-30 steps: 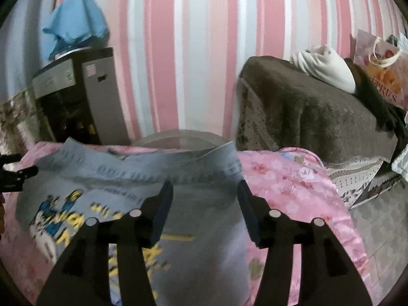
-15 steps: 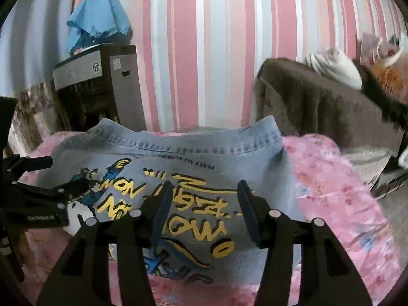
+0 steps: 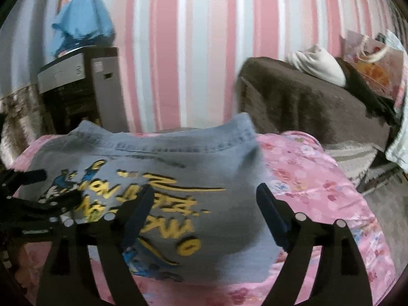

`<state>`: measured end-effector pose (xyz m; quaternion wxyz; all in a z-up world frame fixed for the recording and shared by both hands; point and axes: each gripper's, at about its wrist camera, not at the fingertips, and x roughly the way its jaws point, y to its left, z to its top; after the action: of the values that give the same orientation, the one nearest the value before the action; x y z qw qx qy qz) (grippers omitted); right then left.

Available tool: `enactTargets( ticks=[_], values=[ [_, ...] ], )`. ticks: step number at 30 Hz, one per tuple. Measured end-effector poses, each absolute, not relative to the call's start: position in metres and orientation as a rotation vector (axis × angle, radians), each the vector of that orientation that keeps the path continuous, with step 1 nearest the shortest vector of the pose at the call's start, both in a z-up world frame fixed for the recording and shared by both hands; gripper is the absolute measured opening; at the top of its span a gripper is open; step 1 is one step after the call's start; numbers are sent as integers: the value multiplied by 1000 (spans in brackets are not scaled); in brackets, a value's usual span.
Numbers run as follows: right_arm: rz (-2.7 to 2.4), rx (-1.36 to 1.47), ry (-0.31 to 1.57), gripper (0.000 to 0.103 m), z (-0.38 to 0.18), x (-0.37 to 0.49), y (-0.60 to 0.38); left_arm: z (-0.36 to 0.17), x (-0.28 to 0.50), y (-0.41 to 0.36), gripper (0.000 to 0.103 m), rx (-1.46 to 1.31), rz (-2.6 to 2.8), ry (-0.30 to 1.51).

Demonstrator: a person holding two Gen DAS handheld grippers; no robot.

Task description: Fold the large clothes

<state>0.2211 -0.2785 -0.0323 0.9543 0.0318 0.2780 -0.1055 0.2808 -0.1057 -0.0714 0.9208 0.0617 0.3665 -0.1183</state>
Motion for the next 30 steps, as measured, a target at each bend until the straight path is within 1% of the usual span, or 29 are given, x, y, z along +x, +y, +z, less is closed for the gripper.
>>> enactTargets(
  ticks=[5, 8, 10, 11, 12, 13, 14, 15, 17, 24, 30],
  values=[
    [-262, 176, 575, 83, -31, 211, -310, -68, 278, -114, 100, 125, -286, 773],
    [-294, 213, 610, 83, -38, 200, -320, -63, 272, -124, 100, 199, -240, 727],
    [-305, 239, 632, 83, -43, 194, -323, -60, 269, -124, 100, 177, -258, 714],
    [-308, 250, 640, 83, -45, 192, -324, -59, 269, -123, 98, 159, -267, 715],
    [-305, 269, 654, 83, -48, 190, -326, -60, 271, -122, 84, 141, -279, 719],
    [-301, 281, 664, 83, -51, 189, -327, -64, 274, -121, 60, 137, -280, 731],
    [-305, 294, 675, 83, -54, 188, -328, -69, 278, -121, 53, 134, -287, 756],
    [-307, 307, 680, 83, -57, 187, -330, -76, 284, -119, 50, 109, -309, 801],
    [-304, 355, 702, 83, -64, 187, -333, -87, 289, -118, 49, 97, -302, 829],
    [-248, 575, 758, 83, -86, 184, -341, -97, 291, -122, 49, 107, -302, 851],
    [-212, 656, 774, 83, -97, 196, -342, -100, 293, -125, 49, 115, -296, 855]
  ],
)
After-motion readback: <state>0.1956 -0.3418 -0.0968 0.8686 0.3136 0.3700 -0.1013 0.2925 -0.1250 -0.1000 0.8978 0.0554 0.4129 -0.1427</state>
